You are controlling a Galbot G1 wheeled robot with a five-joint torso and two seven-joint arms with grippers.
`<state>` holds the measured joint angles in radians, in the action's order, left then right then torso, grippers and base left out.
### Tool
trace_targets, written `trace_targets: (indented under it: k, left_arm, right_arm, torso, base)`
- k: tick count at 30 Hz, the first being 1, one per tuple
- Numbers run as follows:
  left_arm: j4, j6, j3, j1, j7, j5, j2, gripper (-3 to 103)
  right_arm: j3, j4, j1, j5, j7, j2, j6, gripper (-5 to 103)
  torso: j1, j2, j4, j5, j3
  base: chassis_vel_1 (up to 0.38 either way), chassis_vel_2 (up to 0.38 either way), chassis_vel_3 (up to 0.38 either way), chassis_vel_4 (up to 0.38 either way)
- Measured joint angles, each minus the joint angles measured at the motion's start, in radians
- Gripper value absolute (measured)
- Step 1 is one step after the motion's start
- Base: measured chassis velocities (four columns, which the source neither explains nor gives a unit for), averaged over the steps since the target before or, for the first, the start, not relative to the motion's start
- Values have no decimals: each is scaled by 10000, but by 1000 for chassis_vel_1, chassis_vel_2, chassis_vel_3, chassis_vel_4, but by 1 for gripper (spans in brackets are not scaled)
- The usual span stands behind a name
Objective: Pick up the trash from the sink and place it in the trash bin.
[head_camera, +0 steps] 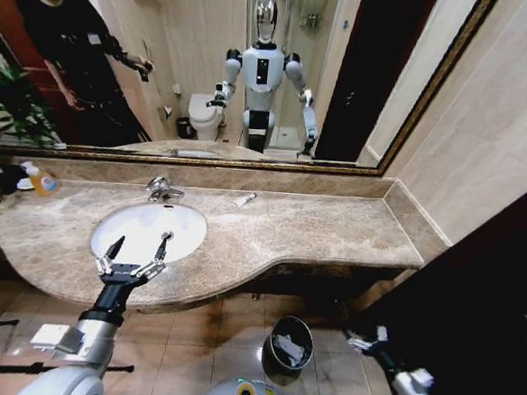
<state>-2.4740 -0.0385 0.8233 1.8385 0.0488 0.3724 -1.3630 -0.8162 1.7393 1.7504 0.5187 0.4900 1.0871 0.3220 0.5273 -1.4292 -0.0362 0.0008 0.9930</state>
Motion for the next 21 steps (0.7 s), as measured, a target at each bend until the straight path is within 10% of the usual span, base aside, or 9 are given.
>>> trace_targets:
  k: [5,9,18,21]
  left_arm:
    - [1,0,2,0,-2,0,0,100]
    - [0,0,0,0,0,0,1,100]
    - [2,0,1,0,-1,1,1,100]
    - [1,0,1,-1,-3,0,1,100]
  right_arm:
    - [653,2508,-1056,46,-1213,250,-2051,100]
    - [3202,3459,-4104,369,-3642,-82,-5112,100]
    - [8239,640,-10059,1518,-8209,482,-6624,100]
    - [8680,-39,-10655,1489,-8587,764,-6510,100]
  torso:
    - [2,0,-9,-10,0]
    - [3,1,-7,-7,2]
    - [5,3,-8,-12,3]
    - [5,3,-8,-16,3]
  base:
    - [0,0,0,0]
    - [0,0,0,0]
    - [0,0,0,0]
    - [0,0,0,0]
